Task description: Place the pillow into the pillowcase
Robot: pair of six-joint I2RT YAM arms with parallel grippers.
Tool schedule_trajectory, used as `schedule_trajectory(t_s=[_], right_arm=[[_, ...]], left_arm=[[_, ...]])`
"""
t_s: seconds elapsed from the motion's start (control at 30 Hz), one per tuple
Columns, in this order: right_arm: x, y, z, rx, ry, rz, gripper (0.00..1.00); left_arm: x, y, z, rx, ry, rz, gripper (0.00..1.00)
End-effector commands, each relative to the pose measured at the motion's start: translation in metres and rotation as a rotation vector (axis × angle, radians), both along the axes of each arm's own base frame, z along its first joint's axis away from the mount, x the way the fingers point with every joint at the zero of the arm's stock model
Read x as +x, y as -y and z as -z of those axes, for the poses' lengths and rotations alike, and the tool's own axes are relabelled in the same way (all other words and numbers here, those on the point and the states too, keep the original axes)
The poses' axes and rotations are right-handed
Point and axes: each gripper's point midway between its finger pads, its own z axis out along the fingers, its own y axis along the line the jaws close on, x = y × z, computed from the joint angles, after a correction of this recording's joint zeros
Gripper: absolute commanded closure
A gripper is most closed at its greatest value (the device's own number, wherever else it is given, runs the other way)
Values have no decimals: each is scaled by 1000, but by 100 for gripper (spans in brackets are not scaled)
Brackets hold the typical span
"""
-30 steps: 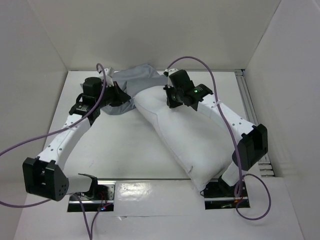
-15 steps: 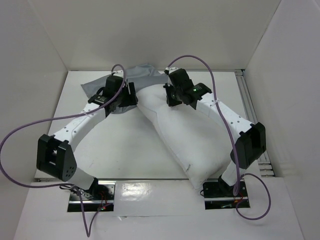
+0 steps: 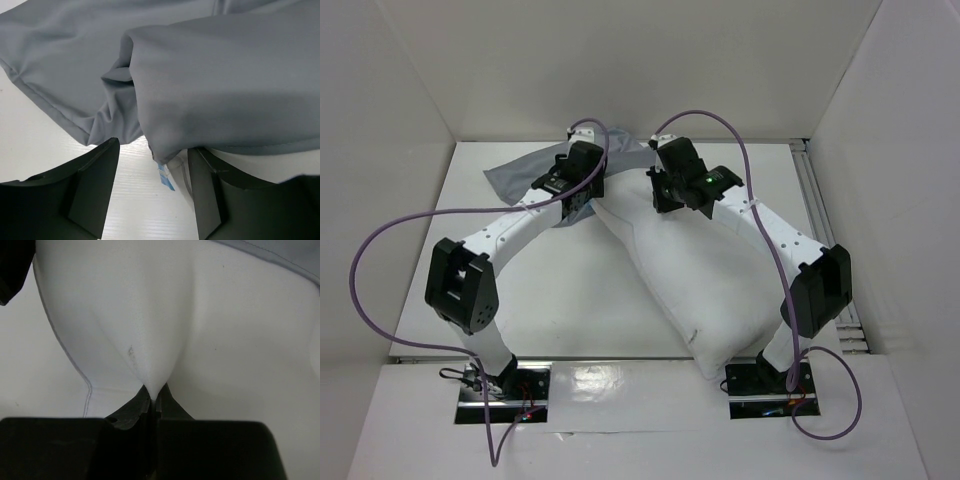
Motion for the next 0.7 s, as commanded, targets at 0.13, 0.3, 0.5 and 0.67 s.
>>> schedule_trajectory(t_s=[0.13, 0.3, 0.5, 0.67], right_arm=[[2, -3, -39, 55, 95, 3, 100], [1, -2, -35, 50, 88, 3, 100], [0, -2, -31, 45, 80, 3, 100], [1, -3, -33, 51, 89, 3, 100]], left_arm=[[9, -14, -7, 75, 23, -65, 41], [14, -9, -15, 58, 39, -56, 75], [14, -6, -16, 39, 33, -46, 100], [0, 11, -31, -27, 48, 54, 100]])
